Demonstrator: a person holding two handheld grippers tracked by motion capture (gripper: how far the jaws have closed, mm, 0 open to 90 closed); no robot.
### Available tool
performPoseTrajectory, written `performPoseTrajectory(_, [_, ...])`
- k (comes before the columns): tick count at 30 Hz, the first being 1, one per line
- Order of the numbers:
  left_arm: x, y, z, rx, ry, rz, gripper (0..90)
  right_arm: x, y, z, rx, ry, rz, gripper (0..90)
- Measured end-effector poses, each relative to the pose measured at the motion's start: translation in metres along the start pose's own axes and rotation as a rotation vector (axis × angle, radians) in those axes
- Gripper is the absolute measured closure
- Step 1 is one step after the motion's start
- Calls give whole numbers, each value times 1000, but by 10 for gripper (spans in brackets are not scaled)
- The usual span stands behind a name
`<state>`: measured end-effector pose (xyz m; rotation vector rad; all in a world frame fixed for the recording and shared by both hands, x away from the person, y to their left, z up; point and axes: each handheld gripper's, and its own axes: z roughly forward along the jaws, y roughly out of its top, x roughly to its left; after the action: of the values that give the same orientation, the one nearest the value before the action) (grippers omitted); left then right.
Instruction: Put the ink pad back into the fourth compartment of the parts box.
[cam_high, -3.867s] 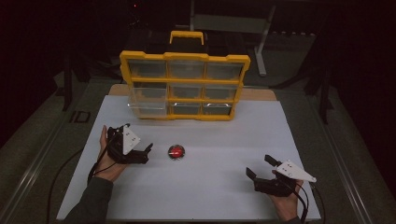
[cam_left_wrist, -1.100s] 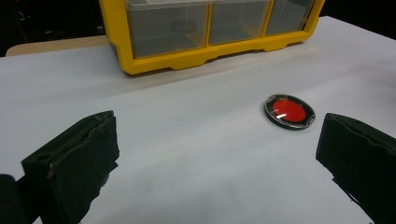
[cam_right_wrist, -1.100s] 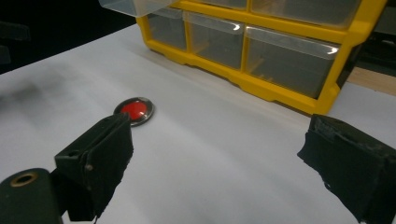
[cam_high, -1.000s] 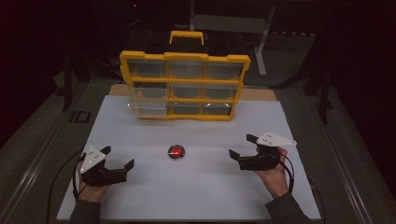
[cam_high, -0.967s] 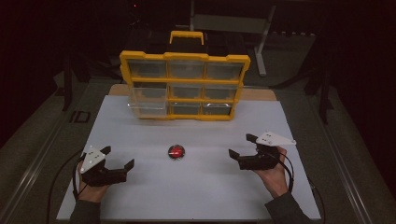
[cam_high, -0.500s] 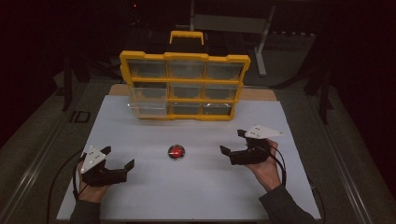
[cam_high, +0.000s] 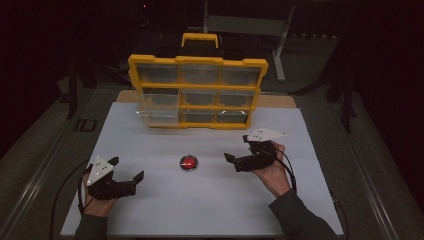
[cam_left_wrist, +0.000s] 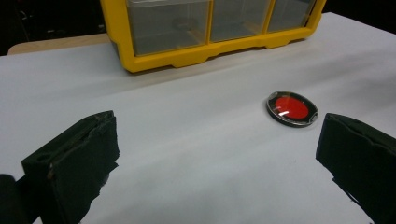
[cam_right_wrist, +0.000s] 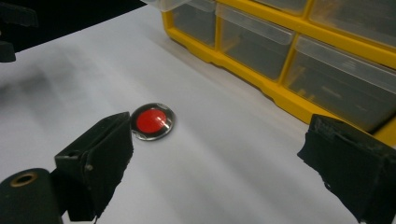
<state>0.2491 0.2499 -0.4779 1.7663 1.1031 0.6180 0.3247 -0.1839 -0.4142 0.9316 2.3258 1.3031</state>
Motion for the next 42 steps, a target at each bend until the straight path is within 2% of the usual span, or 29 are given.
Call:
performPoseTrajectory(19, [0,0,0,0,-2,-1,0,15,28,29,37,35,-69,77])
performPoseTrajectory(33, [1,-1,0,2,-4,0,0,25,39,53,83,59,-105,77])
performPoseTrajectory(42, [0,-1,1,5,-7,1,0,32,41,70,109,75,-111,77])
